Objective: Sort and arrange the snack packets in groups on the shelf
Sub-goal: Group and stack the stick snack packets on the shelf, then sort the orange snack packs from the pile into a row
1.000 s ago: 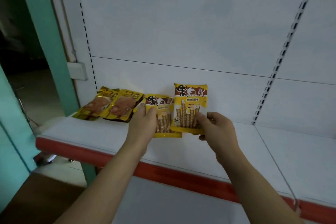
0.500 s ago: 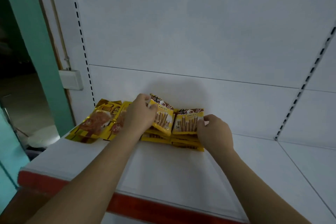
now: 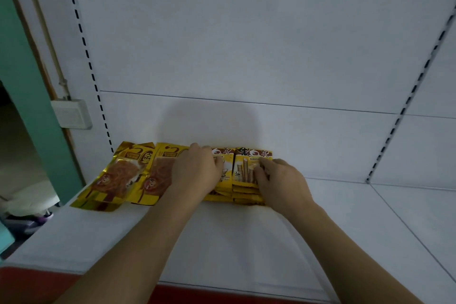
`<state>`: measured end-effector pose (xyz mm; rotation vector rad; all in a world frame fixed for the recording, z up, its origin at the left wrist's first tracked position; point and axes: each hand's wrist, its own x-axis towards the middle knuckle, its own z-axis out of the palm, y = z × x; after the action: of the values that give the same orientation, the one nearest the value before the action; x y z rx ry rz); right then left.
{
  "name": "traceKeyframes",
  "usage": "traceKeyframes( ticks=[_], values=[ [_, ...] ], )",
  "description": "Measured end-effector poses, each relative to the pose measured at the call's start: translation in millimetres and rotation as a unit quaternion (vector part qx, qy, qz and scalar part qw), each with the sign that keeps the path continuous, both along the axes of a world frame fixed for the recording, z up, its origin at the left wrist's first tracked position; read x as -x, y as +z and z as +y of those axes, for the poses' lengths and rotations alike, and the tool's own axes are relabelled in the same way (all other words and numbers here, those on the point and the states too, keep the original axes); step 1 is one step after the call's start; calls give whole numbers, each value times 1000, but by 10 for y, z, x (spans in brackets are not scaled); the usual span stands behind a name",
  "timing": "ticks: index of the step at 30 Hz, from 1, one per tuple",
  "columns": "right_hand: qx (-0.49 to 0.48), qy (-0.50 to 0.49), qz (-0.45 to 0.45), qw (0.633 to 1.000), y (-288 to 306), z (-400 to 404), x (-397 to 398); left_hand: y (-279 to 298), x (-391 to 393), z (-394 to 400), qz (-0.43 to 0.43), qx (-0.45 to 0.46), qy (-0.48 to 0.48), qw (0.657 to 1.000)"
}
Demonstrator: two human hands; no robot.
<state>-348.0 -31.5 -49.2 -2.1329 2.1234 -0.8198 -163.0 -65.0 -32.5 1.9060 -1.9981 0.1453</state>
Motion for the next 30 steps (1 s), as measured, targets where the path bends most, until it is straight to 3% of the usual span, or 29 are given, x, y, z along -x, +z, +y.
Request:
traceKeyframes(
  ticks=[5, 8, 11, 16, 26, 30],
  values=[
    [-41, 4, 4, 999, 58, 28, 19, 24, 2, -43, -11, -7, -16, 1000],
    [-20, -11, 38, 999, 101, 134, 58, 25, 18, 2, -8, 47, -34, 998],
    [1, -40, 96, 995, 152, 296, 113, 51, 164, 101, 25, 96, -83, 992],
    [5, -72, 131, 989, 208, 598, 387, 103, 630, 330, 47, 106, -157, 981],
    [-8, -189, 146, 971, 230, 1566, 1992, 129, 2335, 964, 96, 135, -289, 943],
    [-18, -220, 150, 964, 225, 2000, 2845, 100, 3277, 1328, 87, 92, -325, 937]
  ],
)
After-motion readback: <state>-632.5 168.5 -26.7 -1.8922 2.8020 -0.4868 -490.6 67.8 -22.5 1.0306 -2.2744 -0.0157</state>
